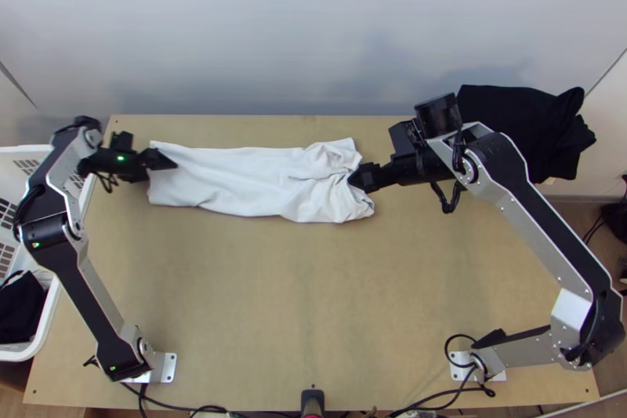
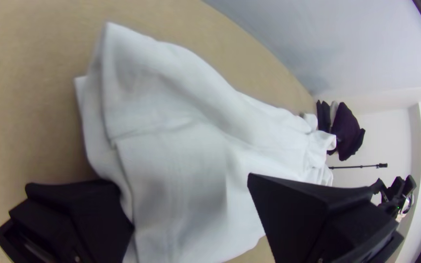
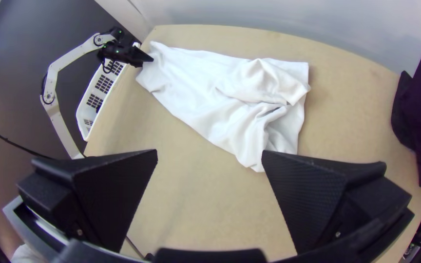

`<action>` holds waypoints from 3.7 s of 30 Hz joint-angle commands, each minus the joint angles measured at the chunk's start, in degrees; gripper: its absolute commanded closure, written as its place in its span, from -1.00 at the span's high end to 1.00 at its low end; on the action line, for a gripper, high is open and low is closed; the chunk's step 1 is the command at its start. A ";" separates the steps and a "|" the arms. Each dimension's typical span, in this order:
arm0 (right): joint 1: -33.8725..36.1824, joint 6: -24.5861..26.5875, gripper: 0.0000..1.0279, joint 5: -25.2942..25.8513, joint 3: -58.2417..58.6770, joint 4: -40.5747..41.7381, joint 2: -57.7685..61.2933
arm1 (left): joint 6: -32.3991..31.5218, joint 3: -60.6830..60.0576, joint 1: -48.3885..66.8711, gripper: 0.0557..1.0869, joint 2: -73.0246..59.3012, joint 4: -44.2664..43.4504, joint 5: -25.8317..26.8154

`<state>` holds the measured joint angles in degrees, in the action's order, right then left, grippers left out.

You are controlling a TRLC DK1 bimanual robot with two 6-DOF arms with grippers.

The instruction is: Fold the t-shirt

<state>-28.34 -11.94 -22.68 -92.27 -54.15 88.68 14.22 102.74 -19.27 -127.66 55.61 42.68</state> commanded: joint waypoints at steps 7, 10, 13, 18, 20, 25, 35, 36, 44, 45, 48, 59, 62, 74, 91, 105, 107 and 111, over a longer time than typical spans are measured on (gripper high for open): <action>0.39 -0.01 0.93 0.00 3.41 -0.69 -2.73 | -2.62 3.26 2.83 -0.92 1.88 5.21 3.64; 0.39 -0.10 0.93 0.00 5.78 -0.69 -3.96 | -4.90 6.25 2.74 -0.92 7.33 5.91 3.64; 0.21 -0.27 0.93 0.00 7.81 -0.69 -5.01 | -7.10 12.75 3.97 -0.92 10.15 8.98 3.55; 0.12 -0.27 0.93 0.00 9.65 -0.69 -6.42 | -6.92 23.21 9.07 -0.92 10.50 16.72 3.20; 0.12 -0.27 0.93 0.00 10.44 -0.69 -7.21 | -7.27 24.26 11.80 -0.92 10.85 17.69 2.24; 0.30 -0.27 0.93 0.00 13.52 -0.69 -9.93 | -8.15 24.61 18.92 -0.92 11.20 19.09 -1.98; 2.23 -0.89 0.93 0.00 21.61 0.63 -17.49 | -10.79 29.01 31.57 -0.92 8.56 18.30 -10.07; 2.59 -0.98 0.93 0.00 22.31 0.71 -18.20 | -11.32 29.45 32.80 -0.92 8.30 17.77 -10.86; 4.26 -1.68 0.93 0.00 27.32 1.42 -23.12 | -15.27 29.54 41.68 -0.92 5.66 10.74 -17.54; 4.43 -1.68 0.93 0.00 27.76 1.42 -23.47 | -15.36 29.54 42.38 -0.92 5.31 10.48 -17.54; 4.69 -2.38 0.93 -0.09 29.43 2.03 -24.70 | -16.33 29.54 44.76 -0.92 4.43 9.60 -17.54; 4.61 -3.35 0.93 -0.09 32.59 3.79 -26.11 | -18.88 30.06 51.43 -0.92 1.71 0.46 -18.24; 4.61 -3.35 0.93 -0.09 32.68 3.79 -26.11 | -19.14 30.06 52.93 -0.87 0.13 -0.24 -18.42; 4.52 -3.44 0.93 -0.26 34.70 4.58 -26.46 | -30.48 30.86 55.57 0.91 -0.40 -9.47 -23.08; 5.75 -12.23 0.93 -2.20 49.91 24.62 -26.63 | -28.98 23.74 47.13 0.91 12.52 -3.85 -18.07; 8.91 -20.31 0.88 -2.37 52.63 48.53 -9.32 | -16.33 12.93 39.04 0.91 26.76 8.02 -17.98; 9.09 -20.40 0.88 -2.64 51.14 48.97 -5.63 | -16.15 10.29 38.69 0.91 29.04 8.02 -17.98; 9.09 -22.68 0.88 -3.60 46.57 52.57 2.81 | -15.80 4.66 37.90 0.91 33.52 7.40 -18.07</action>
<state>-19.86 -31.64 -25.34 -41.32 -7.79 79.77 -3.07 115.11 20.56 -101.08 62.39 24.62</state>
